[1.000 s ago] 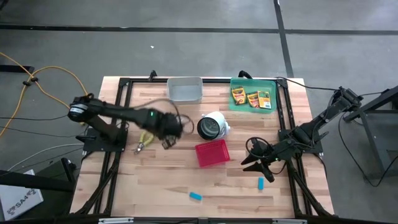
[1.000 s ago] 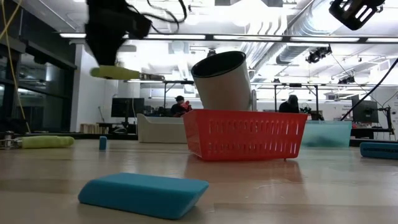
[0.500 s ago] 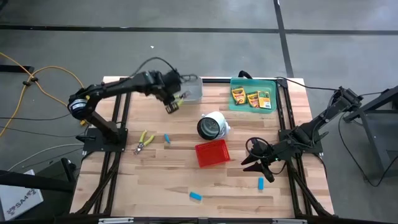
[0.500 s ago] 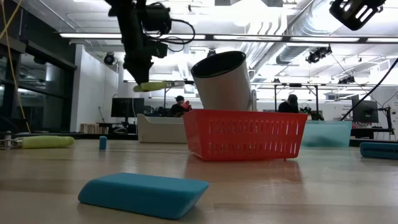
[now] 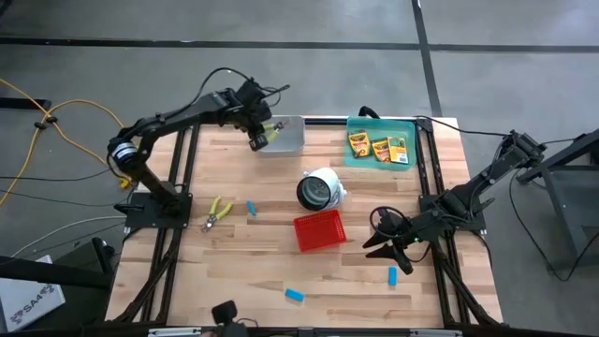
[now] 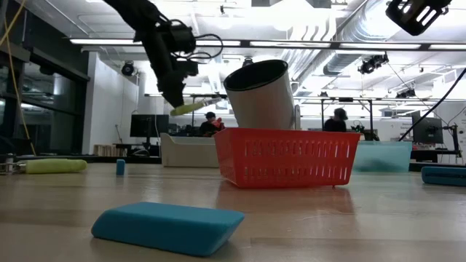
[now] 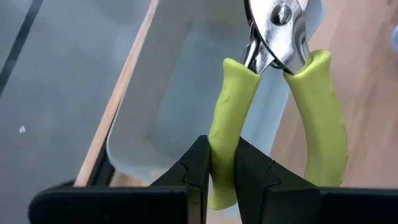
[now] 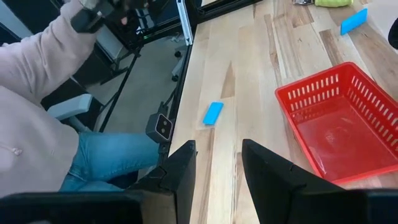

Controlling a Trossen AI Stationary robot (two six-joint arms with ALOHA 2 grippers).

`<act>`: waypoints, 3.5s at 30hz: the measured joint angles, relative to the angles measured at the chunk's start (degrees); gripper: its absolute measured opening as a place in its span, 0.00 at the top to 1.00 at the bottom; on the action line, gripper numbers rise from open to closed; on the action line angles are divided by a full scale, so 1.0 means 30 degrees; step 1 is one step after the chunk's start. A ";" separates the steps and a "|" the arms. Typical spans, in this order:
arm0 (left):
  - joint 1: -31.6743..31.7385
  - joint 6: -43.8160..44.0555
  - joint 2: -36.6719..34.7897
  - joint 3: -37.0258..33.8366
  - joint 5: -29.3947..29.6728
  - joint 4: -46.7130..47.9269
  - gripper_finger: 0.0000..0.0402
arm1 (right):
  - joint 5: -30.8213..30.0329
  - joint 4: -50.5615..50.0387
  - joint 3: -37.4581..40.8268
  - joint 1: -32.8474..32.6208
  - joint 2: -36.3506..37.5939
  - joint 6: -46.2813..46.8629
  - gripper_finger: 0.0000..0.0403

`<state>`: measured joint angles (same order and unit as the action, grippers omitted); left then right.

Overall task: Pick & Place School Supplies
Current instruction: Put the right green hole puncher into the gray bin, then put the green hole puncher into the gray bin

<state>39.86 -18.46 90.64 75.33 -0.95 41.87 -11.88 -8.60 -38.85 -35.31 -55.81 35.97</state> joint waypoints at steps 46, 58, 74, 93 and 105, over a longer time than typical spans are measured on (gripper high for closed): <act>0.0926 -0.2631 0.4502 -0.0007 -0.0246 -0.2857 0.85 | -0.0045 0.0102 0.0004 0.0015 -0.0007 0.0160 0.70; 0.0925 -0.2285 0.6014 -0.0036 0.0743 -0.3402 0.85 | 0.0014 0.0080 0.0007 0.0015 -0.0001 0.0583 0.70; 0.0989 -0.2418 0.5881 -0.0036 -0.0588 -0.3587 0.74 | 0.0015 0.0066 0.0007 0.0015 -0.0007 0.0586 0.70; -0.1979 0.1724 0.0621 0.0000 0.0784 -0.1220 0.74 | 0.0015 0.0056 0.0002 0.0022 0.0000 0.0490 0.70; -0.7613 1.1822 -0.0580 -0.0007 0.0829 0.7117 0.74 | 0.0146 -0.0568 0.0007 0.0020 0.0000 0.0442 0.70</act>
<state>17.02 17.01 88.90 75.31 1.54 63.22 -11.44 -10.31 -38.83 -35.25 -55.81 37.29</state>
